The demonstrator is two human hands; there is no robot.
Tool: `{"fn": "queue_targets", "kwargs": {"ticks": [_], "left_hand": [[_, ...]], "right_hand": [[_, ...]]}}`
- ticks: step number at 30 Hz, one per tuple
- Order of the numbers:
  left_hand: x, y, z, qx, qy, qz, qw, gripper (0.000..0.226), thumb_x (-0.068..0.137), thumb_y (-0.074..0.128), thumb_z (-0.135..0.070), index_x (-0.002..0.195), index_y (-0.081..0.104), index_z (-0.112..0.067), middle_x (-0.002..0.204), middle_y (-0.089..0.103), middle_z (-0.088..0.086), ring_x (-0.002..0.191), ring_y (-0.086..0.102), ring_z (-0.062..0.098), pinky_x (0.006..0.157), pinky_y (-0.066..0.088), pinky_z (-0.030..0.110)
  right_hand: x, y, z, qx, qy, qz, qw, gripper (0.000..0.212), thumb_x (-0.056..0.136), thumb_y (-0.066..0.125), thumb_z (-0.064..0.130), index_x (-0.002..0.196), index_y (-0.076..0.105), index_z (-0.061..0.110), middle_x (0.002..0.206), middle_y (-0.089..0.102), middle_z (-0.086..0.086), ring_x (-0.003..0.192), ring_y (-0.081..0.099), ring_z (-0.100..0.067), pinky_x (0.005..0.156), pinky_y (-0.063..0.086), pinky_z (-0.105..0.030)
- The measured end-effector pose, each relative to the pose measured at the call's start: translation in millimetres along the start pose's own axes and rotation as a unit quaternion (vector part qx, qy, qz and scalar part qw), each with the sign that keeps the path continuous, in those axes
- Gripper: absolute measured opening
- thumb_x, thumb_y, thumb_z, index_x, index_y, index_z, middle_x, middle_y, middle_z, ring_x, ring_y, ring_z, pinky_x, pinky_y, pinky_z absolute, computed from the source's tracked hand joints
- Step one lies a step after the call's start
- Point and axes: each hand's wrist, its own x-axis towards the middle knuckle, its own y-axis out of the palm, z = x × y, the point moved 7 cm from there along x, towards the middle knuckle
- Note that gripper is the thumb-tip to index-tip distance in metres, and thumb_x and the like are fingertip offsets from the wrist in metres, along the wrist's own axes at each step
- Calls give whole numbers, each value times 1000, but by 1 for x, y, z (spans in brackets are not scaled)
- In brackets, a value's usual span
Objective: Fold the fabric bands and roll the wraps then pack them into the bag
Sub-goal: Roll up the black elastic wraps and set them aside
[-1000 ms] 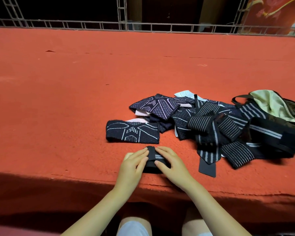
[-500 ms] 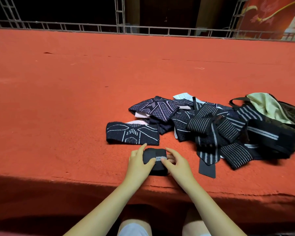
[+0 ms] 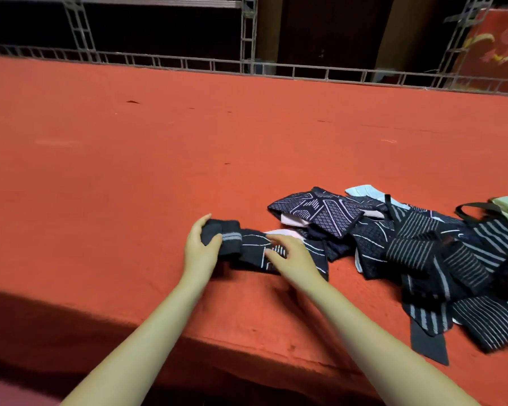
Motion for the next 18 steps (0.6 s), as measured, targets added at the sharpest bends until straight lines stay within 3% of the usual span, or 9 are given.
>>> {"fn": "queue_targets", "kwargs": {"ticks": [2,5,18], "left_hand": [[35,-18,20,19,-21,-20,999,48,87,56,-3,133,47,-14,133,51,3,119,49,17,98,35,21],[78,-27,49,58,-45,0,997,54,89,59,-9,139,40,-14,137,48,6,122,48,19,98,34,21],[155,7,71,91,-23,85,992,50,88,63,-19,135,46,-18,133,48,5,114,48,16,99,36,24]], "right_hand": [[20,3,-15,-113,-1,-1,994,43,79,52,47,117,64,29,118,63,9,117,50,-15,102,39,-37],[26,8,-40,-212,6,11,977,38,85,60,45,119,63,29,122,58,6,121,44,-19,99,34,-35],[23,11,-49,-186,-22,-58,981,30,79,69,42,107,70,31,113,61,11,114,49,-15,94,34,-33]]}}
